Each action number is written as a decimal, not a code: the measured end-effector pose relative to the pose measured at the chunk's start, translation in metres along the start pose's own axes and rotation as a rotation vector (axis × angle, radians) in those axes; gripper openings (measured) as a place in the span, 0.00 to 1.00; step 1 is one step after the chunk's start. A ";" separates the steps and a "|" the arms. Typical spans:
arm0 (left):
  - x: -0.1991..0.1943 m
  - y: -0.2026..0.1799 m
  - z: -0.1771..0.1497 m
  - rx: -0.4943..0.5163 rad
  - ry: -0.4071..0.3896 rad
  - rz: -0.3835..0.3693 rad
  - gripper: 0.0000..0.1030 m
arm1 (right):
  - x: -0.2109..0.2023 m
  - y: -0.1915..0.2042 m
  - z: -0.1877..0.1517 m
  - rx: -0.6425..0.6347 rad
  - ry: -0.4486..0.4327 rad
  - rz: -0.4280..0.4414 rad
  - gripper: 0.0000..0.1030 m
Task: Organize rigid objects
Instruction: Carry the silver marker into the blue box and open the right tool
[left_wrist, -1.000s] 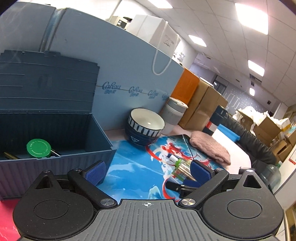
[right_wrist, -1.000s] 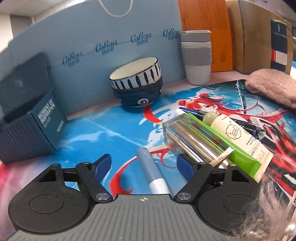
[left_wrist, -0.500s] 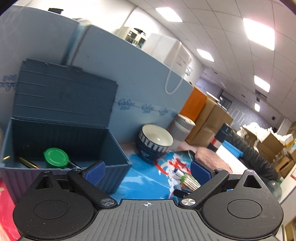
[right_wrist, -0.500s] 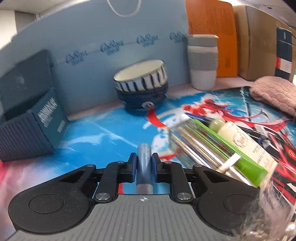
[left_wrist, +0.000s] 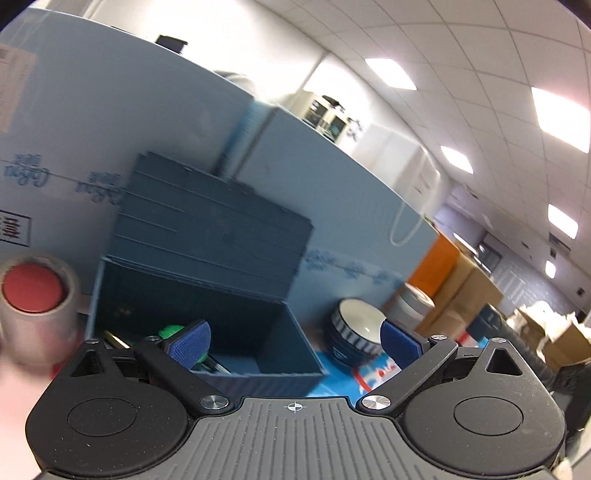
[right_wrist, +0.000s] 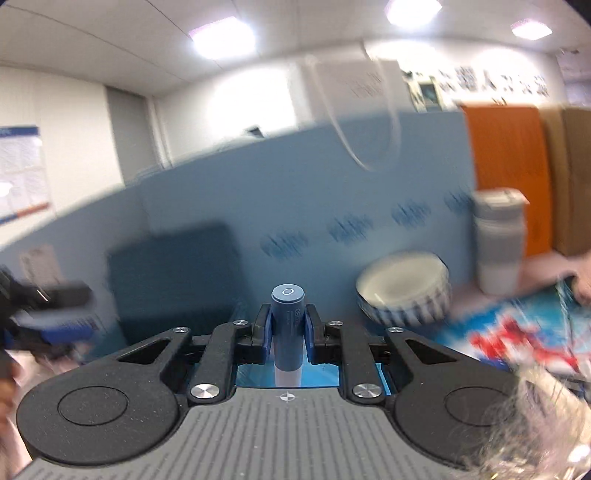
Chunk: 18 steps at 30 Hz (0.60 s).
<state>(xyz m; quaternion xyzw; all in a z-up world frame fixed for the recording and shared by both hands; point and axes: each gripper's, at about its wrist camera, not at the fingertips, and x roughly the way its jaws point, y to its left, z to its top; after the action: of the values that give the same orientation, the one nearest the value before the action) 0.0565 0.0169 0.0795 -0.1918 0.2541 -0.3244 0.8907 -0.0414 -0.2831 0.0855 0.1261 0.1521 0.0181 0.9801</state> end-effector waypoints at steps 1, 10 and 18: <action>-0.001 0.004 0.002 -0.010 -0.008 0.005 0.97 | 0.002 0.005 0.006 0.002 -0.023 0.025 0.16; -0.012 0.038 0.012 -0.110 -0.061 0.071 0.97 | 0.056 0.074 0.015 -0.085 -0.006 0.237 0.16; -0.019 0.060 0.016 -0.176 -0.084 0.097 0.98 | 0.115 0.109 -0.009 -0.039 0.158 0.278 0.16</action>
<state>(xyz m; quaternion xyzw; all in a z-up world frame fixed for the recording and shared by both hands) 0.0818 0.0753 0.0677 -0.2701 0.2528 -0.2493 0.8950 0.0657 -0.1671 0.0712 0.1249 0.2094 0.1663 0.9555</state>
